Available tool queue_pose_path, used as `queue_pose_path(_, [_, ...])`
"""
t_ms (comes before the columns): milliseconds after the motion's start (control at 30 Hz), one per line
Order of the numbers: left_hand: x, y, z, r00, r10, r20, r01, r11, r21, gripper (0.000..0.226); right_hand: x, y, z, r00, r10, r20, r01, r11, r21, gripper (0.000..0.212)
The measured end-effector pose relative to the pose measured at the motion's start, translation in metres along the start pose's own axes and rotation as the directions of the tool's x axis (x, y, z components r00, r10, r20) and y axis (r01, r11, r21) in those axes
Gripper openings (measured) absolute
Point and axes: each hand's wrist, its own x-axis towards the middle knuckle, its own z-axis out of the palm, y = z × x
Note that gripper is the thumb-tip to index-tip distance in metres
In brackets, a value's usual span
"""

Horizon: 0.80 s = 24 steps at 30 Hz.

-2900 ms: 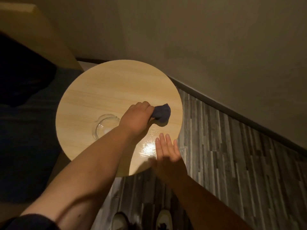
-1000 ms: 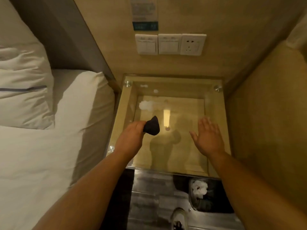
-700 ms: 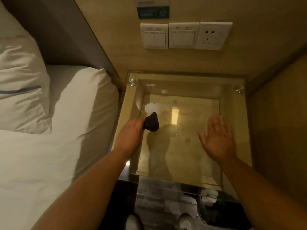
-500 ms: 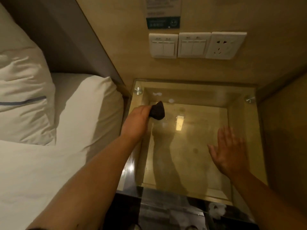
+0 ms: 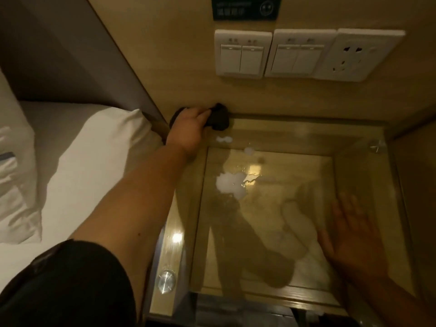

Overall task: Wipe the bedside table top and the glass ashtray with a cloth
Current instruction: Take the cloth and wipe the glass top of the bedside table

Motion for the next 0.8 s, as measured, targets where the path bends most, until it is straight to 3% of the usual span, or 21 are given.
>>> queue_pose_path(167, [-0.008,-0.002,0.001,0.998,0.04,-0.046,-0.04,0.999,-0.008,0.047,-0.001,0.001,0.001,1.0,-0.009,-0.025,0.009,1.0,0.005,0.09])
queue_pose_path(333, [-0.048,0.006,0.004,0.999,0.037,-0.014,-0.038,0.999,-0.038,0.045,-0.001,0.002,0.003,0.999,-0.014,-0.044,0.014,1.0,0.008,0.079])
queue_pose_path(500, [-0.153,0.034,0.005,0.999,0.029,-0.032,-0.032,0.995,-0.091,0.042,-0.001,0.004,0.006,1.0,0.008,-0.02,-0.007,1.0,0.029,0.081])
queue_pose_path(800, [-0.348,0.076,0.016,0.992,0.027,0.127,-0.019,0.998,-0.065,0.05,-0.004,-0.001,-0.003,1.0,-0.003,0.02,0.003,1.0,0.028,0.08])
